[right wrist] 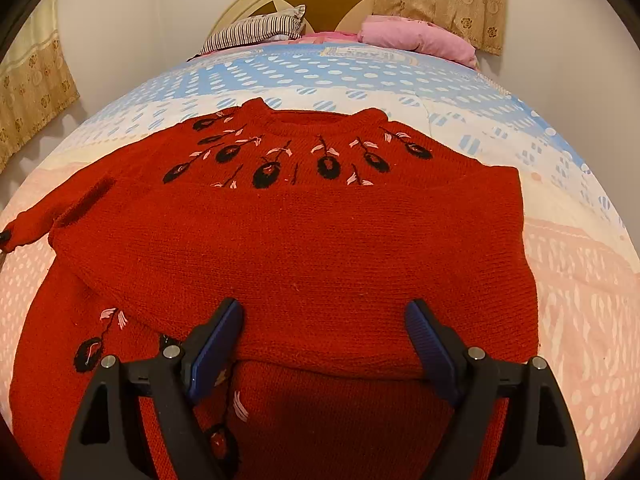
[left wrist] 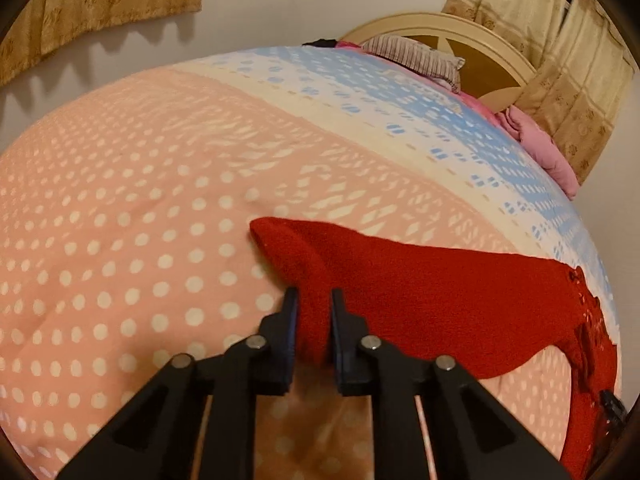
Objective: Fold small clothes
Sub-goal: 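Lift the sleeve with the left tool and carry it across the body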
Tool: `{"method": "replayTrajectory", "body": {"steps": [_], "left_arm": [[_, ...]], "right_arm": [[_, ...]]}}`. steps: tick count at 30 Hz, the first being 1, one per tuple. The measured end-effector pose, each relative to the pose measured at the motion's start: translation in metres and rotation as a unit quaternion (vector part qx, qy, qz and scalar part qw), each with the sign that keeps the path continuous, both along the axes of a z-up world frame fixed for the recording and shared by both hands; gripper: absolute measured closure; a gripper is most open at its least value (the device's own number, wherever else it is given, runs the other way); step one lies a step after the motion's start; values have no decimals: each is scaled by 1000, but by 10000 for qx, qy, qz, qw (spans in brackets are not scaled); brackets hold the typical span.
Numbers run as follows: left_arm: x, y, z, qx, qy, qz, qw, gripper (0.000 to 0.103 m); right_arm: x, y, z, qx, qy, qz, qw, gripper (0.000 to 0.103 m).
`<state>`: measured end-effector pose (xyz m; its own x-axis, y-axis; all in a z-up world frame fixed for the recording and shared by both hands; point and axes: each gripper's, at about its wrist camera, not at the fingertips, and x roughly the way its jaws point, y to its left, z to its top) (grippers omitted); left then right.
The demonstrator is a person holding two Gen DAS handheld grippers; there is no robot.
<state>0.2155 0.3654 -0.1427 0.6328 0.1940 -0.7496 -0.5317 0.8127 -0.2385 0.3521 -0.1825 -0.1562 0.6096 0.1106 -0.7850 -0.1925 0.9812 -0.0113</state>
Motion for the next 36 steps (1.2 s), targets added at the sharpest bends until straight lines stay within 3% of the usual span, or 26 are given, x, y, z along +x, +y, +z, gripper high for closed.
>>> {"method": "replayTrajectory", "body": {"steps": [11, 19, 31, 36], "left_arm": [[-10, -15, 65, -6, -689, -177, 9975, 89], [-11, -15, 108, -216, -1125, -26, 9934, 89], [0, -32, 136, -238, -1359, -208, 9902, 89], [12, -58, 157, -203, -1557, -513, 9863, 89]], "right_arm": [[0, -1, 0, 9, 4, -4, 10000, 18], [0, -2, 0, 43, 5, -3, 10000, 18], [1, -6, 2, 183, 72, 35, 9998, 17], [-16, -19, 30, 389, -110, 57, 9992, 17]]}}
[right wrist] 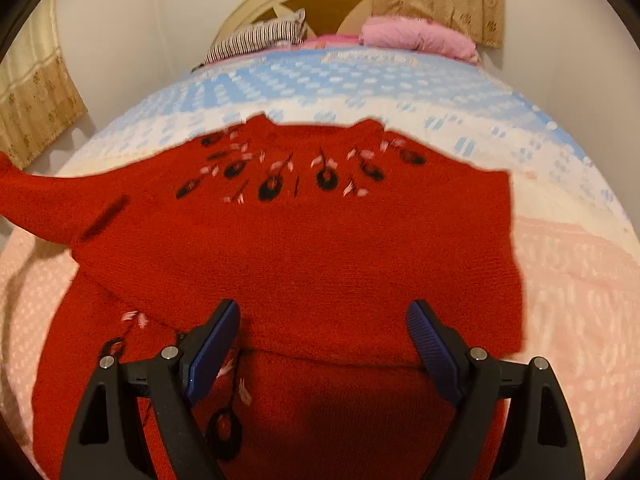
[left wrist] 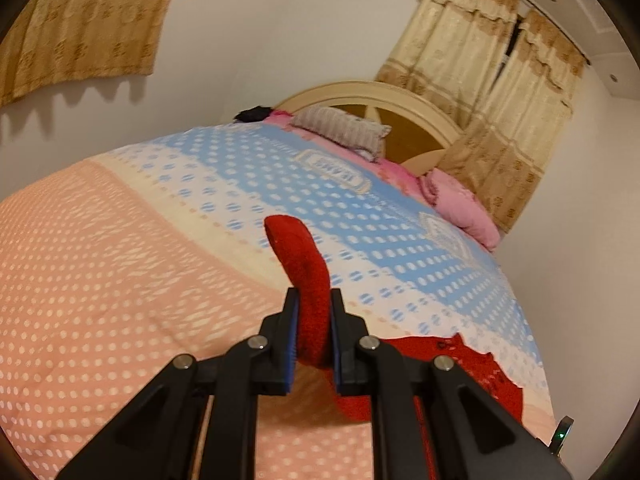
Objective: Fold small clothes
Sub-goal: 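Lift the sleeve with the left tool and carry it across the body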
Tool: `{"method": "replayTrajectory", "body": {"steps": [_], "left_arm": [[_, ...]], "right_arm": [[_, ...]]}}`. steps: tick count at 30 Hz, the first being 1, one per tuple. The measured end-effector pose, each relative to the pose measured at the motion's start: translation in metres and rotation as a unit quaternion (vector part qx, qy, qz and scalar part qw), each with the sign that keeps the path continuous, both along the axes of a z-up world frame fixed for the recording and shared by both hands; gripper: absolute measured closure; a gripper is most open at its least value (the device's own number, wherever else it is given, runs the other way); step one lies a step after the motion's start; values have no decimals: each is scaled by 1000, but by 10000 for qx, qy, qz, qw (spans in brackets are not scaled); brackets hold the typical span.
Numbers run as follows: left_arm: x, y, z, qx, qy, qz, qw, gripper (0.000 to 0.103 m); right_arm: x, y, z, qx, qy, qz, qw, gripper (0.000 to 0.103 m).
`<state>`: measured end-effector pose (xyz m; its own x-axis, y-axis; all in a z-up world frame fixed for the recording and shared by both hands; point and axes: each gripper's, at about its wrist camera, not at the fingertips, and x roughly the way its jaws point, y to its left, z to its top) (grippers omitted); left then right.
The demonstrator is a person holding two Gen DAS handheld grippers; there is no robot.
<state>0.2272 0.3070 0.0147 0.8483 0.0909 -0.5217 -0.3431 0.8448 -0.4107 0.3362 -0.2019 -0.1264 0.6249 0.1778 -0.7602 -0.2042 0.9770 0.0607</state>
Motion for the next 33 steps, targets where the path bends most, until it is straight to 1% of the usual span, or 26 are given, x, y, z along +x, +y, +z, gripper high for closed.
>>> {"method": "replayTrajectory", "body": {"steps": [3, 5, 7, 11, 16, 18, 21, 23, 25, 27, 33], "left_arm": [[9, -18, 10, -70, -88, -199, 9997, 89], [18, -31, 12, -231, -31, -352, 9991, 89], [27, -44, 12, -354, -5, -492, 9982, 89], [43, -72, 19, -329, -44, -717, 9969, 89], [59, -110, 32, -328, -136, -1015, 9942, 89], [67, -129, 40, -266, -199, -1157, 9927, 89], [77, -156, 51, -161, -287, -1345, 9904, 89], [85, -175, 58, -168, -331, -1456, 9886, 89], [91, -190, 61, -196, -350, -1542, 9872, 89], [98, -207, 62, -259, -345, -1660, 9852, 89], [109, -264, 63, -347, -360, -2085, 9767, 89]], "right_arm": [[-14, -15, 17, 253, -49, 17, 9997, 17], [-25, -30, 26, 392, -113, -35, 9992, 17], [-34, -45, 31, 432, -193, -149, 9988, 17], [-53, -77, 35, 519, -342, -366, 9974, 17], [-75, -120, 28, 554, -424, -759, 9947, 17], [-82, -137, 23, 555, -450, -918, 9932, 17], [-90, -158, 11, 545, -429, -1178, 9906, 17], [-93, -170, 2, 647, -384, -1282, 9889, 17], [-95, -178, -4, 860, -327, -1352, 9865, 17], [-96, -182, -2, 971, -397, -1401, 9846, 17], [-93, -179, -9, 943, -290, -1401, 9852, 17]]}}
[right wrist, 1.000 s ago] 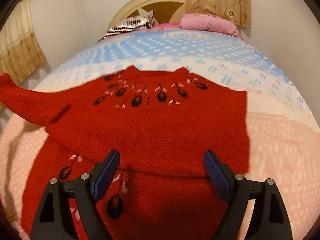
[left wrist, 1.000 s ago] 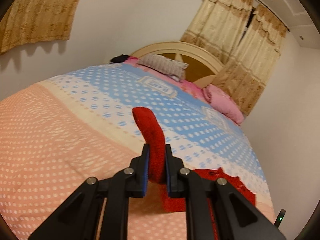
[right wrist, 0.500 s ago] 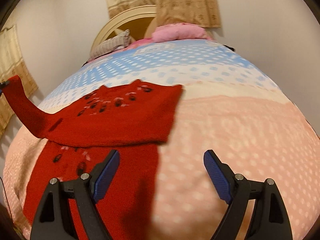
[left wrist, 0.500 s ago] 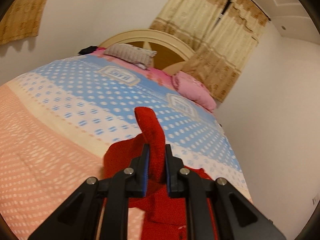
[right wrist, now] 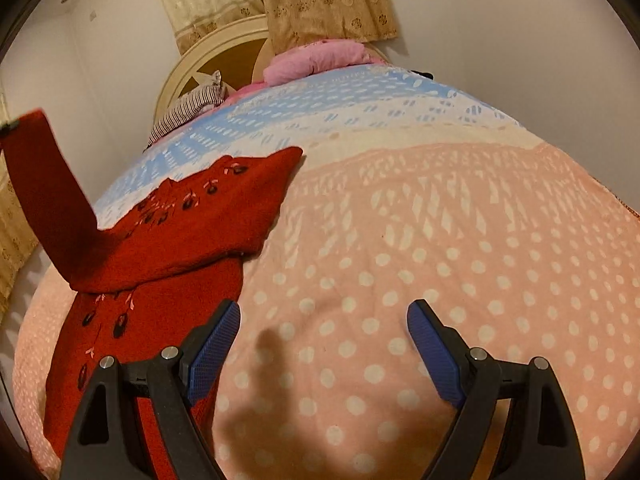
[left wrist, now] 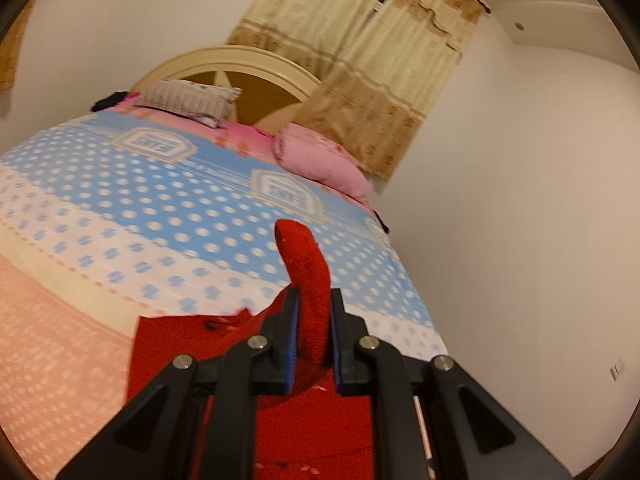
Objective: Fold small clothes
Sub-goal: 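Lift the sleeve with the left tool and carry it across the body, then lower the sleeve onto the sweater and open the left tool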
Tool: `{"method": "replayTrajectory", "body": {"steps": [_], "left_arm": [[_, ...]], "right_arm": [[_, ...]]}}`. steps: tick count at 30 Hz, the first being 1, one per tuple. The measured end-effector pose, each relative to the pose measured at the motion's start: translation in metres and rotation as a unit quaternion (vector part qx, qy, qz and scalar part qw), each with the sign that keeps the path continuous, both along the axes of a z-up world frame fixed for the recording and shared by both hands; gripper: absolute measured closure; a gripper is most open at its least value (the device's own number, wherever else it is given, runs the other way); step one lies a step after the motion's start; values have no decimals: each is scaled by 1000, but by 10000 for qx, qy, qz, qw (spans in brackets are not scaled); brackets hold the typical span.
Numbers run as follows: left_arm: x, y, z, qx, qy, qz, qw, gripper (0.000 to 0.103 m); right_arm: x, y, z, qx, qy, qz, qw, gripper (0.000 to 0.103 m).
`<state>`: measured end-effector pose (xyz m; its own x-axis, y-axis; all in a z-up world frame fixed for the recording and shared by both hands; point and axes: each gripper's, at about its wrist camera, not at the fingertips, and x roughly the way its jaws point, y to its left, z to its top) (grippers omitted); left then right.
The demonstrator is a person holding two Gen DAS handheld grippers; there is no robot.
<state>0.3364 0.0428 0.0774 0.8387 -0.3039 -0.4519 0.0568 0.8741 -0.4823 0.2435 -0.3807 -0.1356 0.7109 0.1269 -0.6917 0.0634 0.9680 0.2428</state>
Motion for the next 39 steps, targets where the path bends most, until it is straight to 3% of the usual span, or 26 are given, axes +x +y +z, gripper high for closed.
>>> {"method": "replayTrajectory", "body": {"steps": [7, 13, 16, 19, 21, 26, 31, 33, 35, 37, 39], "left_arm": [[9, -95, -30, 591, 27, -517, 9969, 89], [11, -174, -95, 1891, 70, -718, 9793, 88], [11, -194, -123, 2338, 260, -803, 9686, 79], [4, -200, -133, 2558, 344, -969, 9612, 65], [-11, -193, -132, 2707, 174, -998, 9573, 44], [-55, -145, -131, 3153, -356, -679, 9459, 18], [-54, -70, -162, 3943, 58, 198, 9188, 16], [-45, -33, -173, 3795, 432, 483, 9229, 16], [-34, -9, -182, 3614, 769, 668, 9268, 16], [-26, 6, -190, 3428, 1018, 785, 9306, 16], [-19, 12, -198, 3179, 1245, 722, 9371, 15]], "right_arm": [[-1, -2, -4, 14, 51, -84, 10000, 17], [-2, -4, -6, 50, 58, -81, 9999, 17], [-1, -3, -6, 45, 71, -69, 9999, 17], [1, -2, -6, 45, 73, -52, 9999, 17], [1, -2, -6, 61, 68, -37, 10000, 17], [0, -3, -6, 152, 16, -1, 9999, 17], [-11, -10, 3, 354, -332, -42, 9988, 17], [-15, -8, 12, 505, -468, 64, 9976, 17], [-6, 0, 17, 944, -232, 305, 9948, 17], [6, 16, 21, 1039, 3, 510, 9933, 19], [20, 37, 28, 909, 130, 729, 9931, 35]]}}
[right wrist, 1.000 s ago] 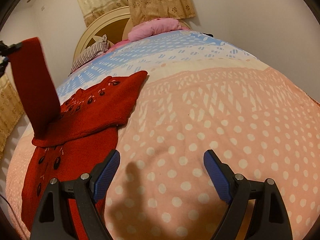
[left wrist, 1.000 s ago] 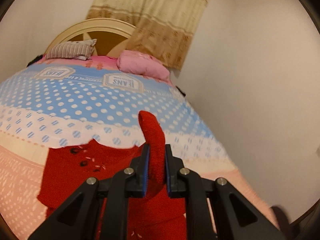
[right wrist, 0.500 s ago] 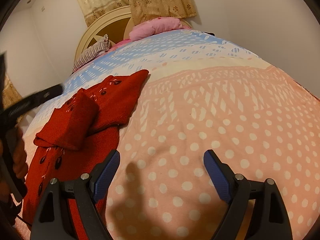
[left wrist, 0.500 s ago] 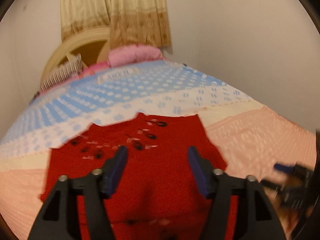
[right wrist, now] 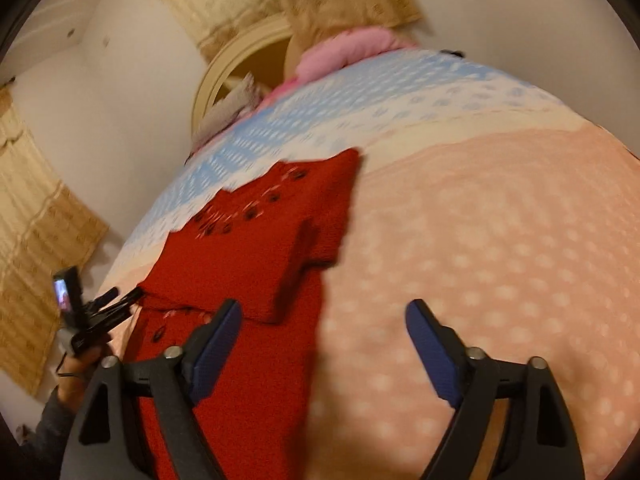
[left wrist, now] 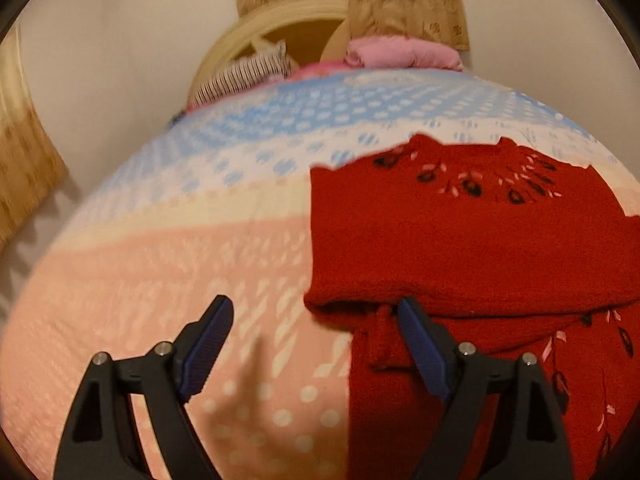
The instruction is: Fold small clothes
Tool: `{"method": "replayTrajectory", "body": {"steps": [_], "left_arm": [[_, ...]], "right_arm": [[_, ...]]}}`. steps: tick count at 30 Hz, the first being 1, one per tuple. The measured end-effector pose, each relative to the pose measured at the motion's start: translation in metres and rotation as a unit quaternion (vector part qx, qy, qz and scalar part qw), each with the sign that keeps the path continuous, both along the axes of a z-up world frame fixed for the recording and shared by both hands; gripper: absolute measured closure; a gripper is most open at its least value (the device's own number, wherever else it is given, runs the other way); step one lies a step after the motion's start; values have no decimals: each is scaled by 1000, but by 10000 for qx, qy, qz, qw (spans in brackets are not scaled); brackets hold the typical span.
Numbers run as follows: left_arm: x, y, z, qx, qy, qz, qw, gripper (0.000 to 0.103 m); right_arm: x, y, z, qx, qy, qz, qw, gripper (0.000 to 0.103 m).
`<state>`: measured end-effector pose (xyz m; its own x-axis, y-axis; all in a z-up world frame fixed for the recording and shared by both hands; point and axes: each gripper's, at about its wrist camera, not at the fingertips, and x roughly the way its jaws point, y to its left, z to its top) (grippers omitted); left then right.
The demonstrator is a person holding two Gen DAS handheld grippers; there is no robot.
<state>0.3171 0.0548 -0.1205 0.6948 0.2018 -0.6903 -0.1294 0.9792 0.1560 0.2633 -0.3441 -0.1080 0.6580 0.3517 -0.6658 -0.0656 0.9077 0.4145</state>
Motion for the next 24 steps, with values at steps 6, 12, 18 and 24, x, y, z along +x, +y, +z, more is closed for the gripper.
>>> {"method": "replayTrajectory", "body": {"steps": [6, 12, 18, 24], "left_arm": [[0, 17, -17, -639, 236, 224, 9974, 3], [-1, 34, -27, -1341, 337, 266, 9900, 1], [2, 34, -29, -1320, 365, 295, 9901, 0], [2, 38, -29, -1354, 373, 338, 9895, 0]], "right_arm": [[53, 42, -16, -173, 600, 296, 9976, 43], [62, 63, -12, -884, 519, 282, 9943, 96], [60, 59, 28, -1396, 48, 155, 9901, 96], [81, 47, -21, -1641, 672, 24, 9841, 96]]}}
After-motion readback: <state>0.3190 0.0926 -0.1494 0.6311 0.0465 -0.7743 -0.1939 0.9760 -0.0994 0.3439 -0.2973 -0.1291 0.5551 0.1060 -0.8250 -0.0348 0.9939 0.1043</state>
